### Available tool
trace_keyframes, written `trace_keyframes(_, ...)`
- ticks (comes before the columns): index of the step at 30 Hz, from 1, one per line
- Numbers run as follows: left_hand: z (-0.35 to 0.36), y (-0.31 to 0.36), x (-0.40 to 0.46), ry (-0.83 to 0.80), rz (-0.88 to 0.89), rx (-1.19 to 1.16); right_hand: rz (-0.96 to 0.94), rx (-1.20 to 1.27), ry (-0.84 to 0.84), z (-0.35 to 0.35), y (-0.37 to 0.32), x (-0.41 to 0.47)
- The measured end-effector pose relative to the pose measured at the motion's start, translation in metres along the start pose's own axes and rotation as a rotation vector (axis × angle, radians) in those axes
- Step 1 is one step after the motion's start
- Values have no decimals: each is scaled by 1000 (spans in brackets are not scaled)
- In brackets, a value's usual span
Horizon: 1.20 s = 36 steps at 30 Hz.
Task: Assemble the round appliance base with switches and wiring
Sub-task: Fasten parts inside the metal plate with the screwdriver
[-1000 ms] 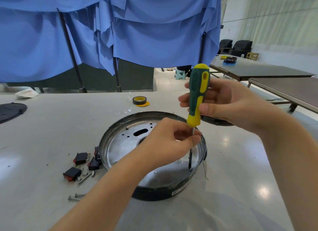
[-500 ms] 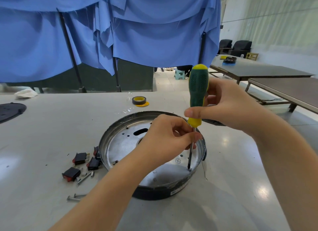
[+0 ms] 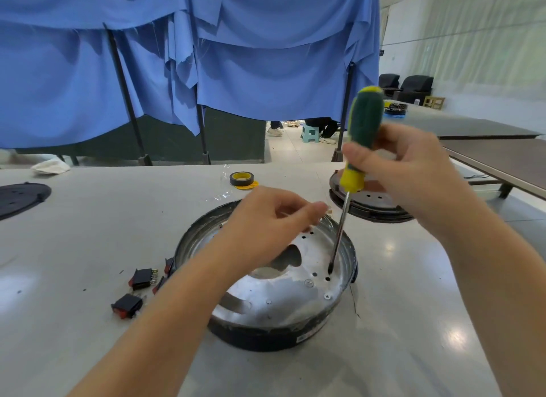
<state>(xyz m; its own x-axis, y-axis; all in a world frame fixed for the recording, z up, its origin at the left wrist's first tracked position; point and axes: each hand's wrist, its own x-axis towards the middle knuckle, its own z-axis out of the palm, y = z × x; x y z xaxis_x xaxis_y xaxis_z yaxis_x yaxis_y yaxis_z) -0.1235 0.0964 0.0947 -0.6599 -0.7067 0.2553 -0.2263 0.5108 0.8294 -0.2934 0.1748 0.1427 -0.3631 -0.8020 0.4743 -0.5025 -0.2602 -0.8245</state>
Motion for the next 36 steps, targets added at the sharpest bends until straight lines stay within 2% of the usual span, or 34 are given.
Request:
trace_keyframes(3,-21,-11,3,150,26,184,34,75,140,-16,4,7)
trace_keyframes(5,-32,-24,6,192,-28,311,125,19,119,-25,14,12)
trace_keyframes(9,-51,-49,8,182,-265,578,397,-285,-133,-21,42,18)
trace_keyframes(12,-63,-61,7,121,-444,715,482,-475,-388,-10,59,13)
trace_keyframes(14,-70,-64,4,113,-513,712,497,-634,-516,-2,66,9)
trace_keyframes(16,-76,-66,2,129,-547,673,497,-738,-546,4,70,7)
trace_keyframes(20,-82,-63,1,133,-589,574,469,-776,-501,8,76,7)
trace_keyframes(25,-84,-60,-8,15,-597,418,389,-879,-414,7,82,10)
trace_keyframes(29,-84,-64,-17,-53,-580,367,365,-888,-391,7,86,12)
trace_keyframes(32,-84,-68,-25,-32,-537,380,375,-872,-403,6,88,13)
trace_keyframes(36,-82,-77,-40,40,-481,377,493,-639,-386,2,87,11)
